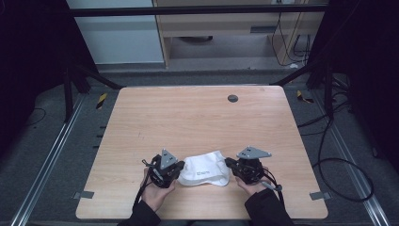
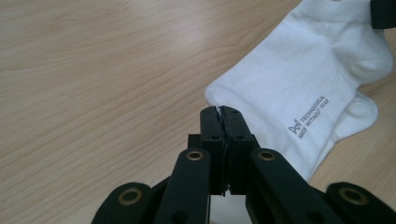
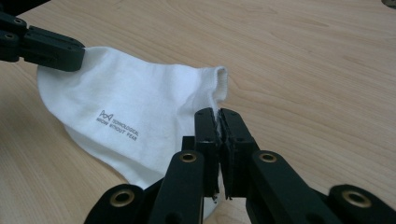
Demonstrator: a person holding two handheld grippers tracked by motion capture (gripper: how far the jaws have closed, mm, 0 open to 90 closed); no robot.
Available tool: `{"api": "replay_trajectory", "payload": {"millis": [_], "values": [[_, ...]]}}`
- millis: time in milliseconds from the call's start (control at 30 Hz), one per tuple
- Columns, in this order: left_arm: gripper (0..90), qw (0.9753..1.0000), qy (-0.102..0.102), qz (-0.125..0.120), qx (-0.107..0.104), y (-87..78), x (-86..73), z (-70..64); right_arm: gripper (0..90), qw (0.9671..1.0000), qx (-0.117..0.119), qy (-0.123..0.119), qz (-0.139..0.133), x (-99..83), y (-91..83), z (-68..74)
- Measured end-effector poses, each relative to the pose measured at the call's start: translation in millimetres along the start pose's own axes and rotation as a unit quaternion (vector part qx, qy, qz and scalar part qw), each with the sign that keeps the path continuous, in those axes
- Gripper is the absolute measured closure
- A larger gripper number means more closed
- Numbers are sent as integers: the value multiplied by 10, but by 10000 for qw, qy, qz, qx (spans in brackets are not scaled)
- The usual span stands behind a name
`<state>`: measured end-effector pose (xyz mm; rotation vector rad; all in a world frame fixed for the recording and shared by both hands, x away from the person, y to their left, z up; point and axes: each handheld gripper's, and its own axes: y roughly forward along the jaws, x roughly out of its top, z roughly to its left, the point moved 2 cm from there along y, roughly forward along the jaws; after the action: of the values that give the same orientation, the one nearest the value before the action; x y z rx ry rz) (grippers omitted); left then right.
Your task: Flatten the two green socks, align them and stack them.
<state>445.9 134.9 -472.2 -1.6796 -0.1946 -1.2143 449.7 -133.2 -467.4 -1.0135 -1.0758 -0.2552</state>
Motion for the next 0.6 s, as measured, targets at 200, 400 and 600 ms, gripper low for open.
{"api": "replay_trajectory", "payload": {"millis": [200, 400, 600], "values": [[882, 9999, -22, 102, -57, 2, -33, 4, 865, 10000, 48, -34, 80, -46, 5, 26], [882, 9997, 31, 224, -31, 33, -64, 10, 865, 9999, 85, -18, 135, -93, 2, 55], [883, 9995, 10, 308, -8, 74, -93, 34, 864, 9995, 120, -43, 290, -139, 52, 80]]}}
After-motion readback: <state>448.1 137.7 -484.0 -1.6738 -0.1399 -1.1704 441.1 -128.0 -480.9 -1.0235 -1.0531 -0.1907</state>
